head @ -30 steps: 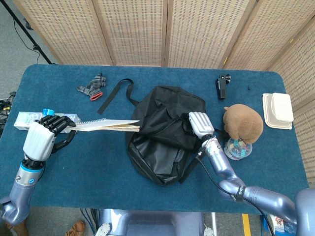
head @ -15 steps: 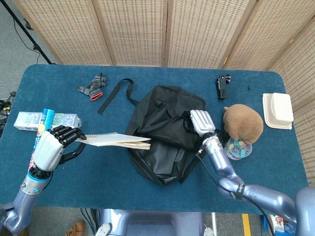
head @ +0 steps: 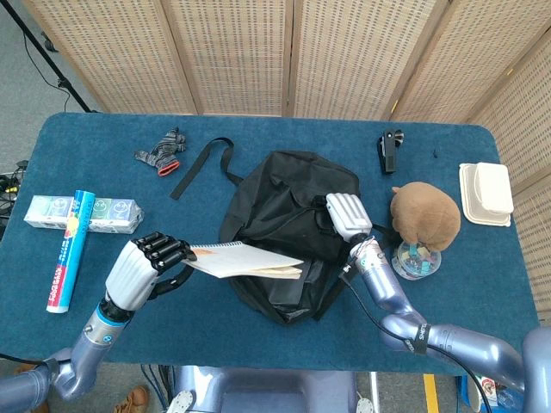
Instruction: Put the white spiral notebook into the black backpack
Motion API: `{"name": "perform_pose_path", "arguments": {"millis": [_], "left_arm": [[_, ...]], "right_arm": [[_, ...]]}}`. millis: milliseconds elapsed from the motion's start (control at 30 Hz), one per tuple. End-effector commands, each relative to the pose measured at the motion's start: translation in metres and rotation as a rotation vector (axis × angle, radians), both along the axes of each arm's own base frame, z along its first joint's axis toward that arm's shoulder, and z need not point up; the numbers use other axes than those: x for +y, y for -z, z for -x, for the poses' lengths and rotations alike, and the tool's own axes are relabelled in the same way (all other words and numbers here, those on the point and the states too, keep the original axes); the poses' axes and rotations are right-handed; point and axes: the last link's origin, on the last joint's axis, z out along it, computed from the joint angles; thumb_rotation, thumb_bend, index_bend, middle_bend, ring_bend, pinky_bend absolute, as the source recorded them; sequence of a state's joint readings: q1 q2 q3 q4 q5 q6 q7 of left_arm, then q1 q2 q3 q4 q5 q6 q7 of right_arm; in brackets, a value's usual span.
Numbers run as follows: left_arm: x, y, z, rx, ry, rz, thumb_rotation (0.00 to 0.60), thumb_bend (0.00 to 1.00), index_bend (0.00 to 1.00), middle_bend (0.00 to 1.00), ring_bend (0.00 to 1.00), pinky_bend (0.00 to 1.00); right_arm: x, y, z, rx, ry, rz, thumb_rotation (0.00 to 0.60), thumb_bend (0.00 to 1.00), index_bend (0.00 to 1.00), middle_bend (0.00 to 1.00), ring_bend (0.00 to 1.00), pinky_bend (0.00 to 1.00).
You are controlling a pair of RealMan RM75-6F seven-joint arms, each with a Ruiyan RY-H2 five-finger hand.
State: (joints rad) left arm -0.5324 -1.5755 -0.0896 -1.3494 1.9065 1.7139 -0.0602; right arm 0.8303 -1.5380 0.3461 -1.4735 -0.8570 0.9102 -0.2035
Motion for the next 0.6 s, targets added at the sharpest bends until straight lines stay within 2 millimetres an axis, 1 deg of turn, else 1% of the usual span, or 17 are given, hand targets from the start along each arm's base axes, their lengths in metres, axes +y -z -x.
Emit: {"name": "perform_pose_path", "arguments": {"millis": [33, 167, 300, 400, 600], "left_arm": [[-0.001, 0.006, -0.006, -0.007, 0.026, -0.005, 0.600, 0.54, 0.79, 0.64, 0.62, 0.69], [-0.001, 0.014, -0.014, -0.010, 0.055, -0.014, 0.600, 0.54, 0.79, 0.64, 0.62, 0.69], [0.001, 0.026, -0.020, 0.027, 0.079, -0.032, 0.600, 0.53, 0.79, 0.64, 0.62, 0.69], [0.003, 0.033, -0.021, 0.062, 0.097, -0.060, 0.600, 0.54, 0.79, 0.64, 0.62, 0.69], [0.005, 0.052, -0.017, 0.146, 0.135, -0.082, 0.600, 0.54, 0.79, 0.64, 0.62, 0.69]], "right_arm": [[0.000, -0.001, 0.000, 0.000, 0.001, 0.000, 0.600, 0.69, 0.54, 0.58, 0.52, 0.66], [0.000, -0.001, 0.000, -0.008, 0.005, -0.005, 0.600, 0.69, 0.55, 0.58, 0.52, 0.66], [0.002, -0.002, -0.001, -0.018, 0.005, -0.015, 0.600, 0.69, 0.55, 0.58, 0.52, 0.66], [0.002, -0.005, -0.002, -0.035, 0.013, -0.017, 0.600, 0.69, 0.55, 0.58, 0.52, 0.66], [0.001, -0.013, -0.001, -0.067, 0.033, -0.029, 0.600, 0.69, 0.55, 0.59, 0.52, 0.66]]}}
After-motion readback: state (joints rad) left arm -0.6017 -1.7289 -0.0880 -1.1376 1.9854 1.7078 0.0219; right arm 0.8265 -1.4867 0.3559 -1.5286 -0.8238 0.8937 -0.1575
